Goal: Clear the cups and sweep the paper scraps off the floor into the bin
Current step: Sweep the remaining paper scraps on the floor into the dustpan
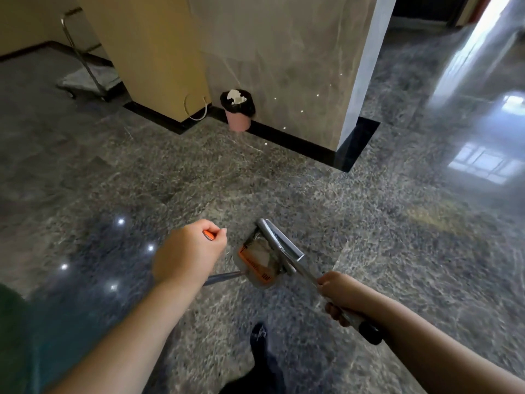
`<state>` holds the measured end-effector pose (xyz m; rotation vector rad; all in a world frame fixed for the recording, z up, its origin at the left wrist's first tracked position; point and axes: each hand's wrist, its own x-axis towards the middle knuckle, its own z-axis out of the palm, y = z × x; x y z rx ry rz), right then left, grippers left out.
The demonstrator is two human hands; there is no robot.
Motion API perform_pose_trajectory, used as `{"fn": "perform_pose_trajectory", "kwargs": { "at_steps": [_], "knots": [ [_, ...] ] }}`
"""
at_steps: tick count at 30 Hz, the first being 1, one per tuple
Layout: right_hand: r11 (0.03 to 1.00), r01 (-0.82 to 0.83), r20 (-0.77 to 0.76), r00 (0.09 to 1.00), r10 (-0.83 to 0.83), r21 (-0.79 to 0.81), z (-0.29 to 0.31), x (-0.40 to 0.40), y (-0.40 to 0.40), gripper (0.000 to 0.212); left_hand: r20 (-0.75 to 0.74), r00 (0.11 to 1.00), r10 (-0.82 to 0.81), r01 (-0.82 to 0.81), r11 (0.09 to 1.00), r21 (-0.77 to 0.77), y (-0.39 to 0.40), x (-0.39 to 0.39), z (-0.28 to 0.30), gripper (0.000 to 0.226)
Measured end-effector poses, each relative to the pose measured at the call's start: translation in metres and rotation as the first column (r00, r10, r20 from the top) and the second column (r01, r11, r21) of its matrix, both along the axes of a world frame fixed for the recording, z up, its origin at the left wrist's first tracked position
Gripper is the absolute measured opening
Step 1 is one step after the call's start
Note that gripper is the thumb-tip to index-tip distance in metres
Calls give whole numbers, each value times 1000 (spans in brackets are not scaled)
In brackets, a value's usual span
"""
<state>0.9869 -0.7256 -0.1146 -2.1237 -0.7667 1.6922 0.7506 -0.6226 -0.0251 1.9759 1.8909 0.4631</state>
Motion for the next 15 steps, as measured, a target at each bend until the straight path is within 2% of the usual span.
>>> {"fn": "perform_pose_trajectory", "kwargs": {
  "at_steps": [5, 10, 15],
  "knots": [
    [998, -58, 37, 998, 58, -9, -7, 37, 119, 31, 31, 999, -23, 23, 1000, 12, 119, 31, -10, 23],
    [997, -61, 45, 997, 63, -41, -4, 66, 229, 22, 12, 1000, -19, 19, 999, 39, 234, 65, 0, 22],
    [1000, -4, 28, 1000, 4, -5, 9, 104, 325, 26, -31, 999, -23, 25, 998, 62, 331, 101, 8, 24]
  ]
}}
